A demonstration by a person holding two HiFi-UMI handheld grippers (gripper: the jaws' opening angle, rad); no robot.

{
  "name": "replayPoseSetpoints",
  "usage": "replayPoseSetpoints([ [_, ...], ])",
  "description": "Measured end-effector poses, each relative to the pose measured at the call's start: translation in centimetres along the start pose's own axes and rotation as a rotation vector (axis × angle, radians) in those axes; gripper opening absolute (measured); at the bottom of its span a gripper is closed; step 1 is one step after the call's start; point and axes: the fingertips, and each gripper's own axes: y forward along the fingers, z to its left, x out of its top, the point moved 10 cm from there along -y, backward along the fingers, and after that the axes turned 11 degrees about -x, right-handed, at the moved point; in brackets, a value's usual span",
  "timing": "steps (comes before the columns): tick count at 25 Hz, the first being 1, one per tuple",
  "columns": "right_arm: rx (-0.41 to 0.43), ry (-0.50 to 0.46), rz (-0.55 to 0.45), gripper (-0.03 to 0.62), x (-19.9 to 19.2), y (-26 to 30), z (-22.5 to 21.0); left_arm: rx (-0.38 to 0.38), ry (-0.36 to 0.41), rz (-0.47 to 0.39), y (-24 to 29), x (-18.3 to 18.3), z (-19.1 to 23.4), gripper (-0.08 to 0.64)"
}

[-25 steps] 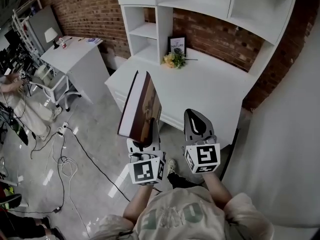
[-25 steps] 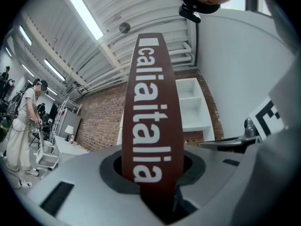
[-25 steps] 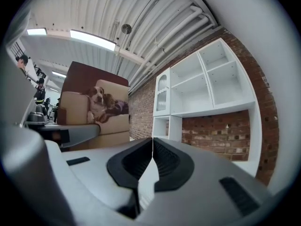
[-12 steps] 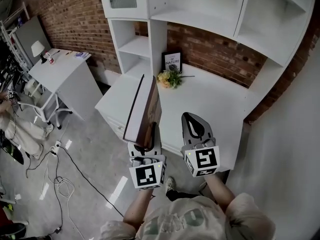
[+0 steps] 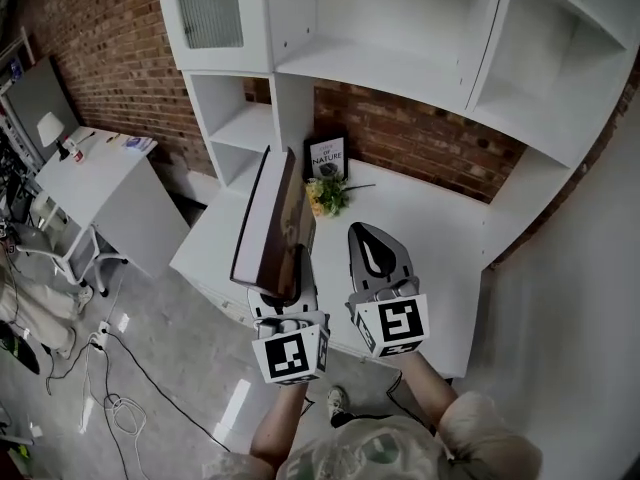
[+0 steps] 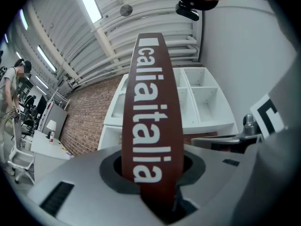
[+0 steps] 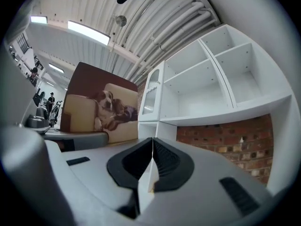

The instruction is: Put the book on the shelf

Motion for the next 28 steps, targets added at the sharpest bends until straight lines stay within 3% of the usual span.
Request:
replayPoseSetpoints([
  [4,-0.003,0.029,-0.027,0.015,0.2,2.5,-0.5,-0.013,-0.040,0.004,2.9,-0.7,0.4,0.155],
  [9,-0.039,0.000,-0.039,0.015,0.9,3.9,-0.8,-0.047,-0.032,0.002,5.0,-0.5,1.3,0.154],
  [15,-0.117,-0.042,-0.003,0.015,1.4,4.9,-0.9,-0.159,-0.052,0.020,6.9,-0.7,1.7,0.154],
  [20,-0.220,-0.021,-0.002,0.015,1.9,5.2,-1.3,-0.296,-0.081,0.038,8.7,-0.2,1.5,0.155],
  [28,-0.297,-0.010,0.026,0.015,1.1,5.2,-2.5,-0.381,-0.061,0.002,10.9,0.4,0.6,0.153],
])
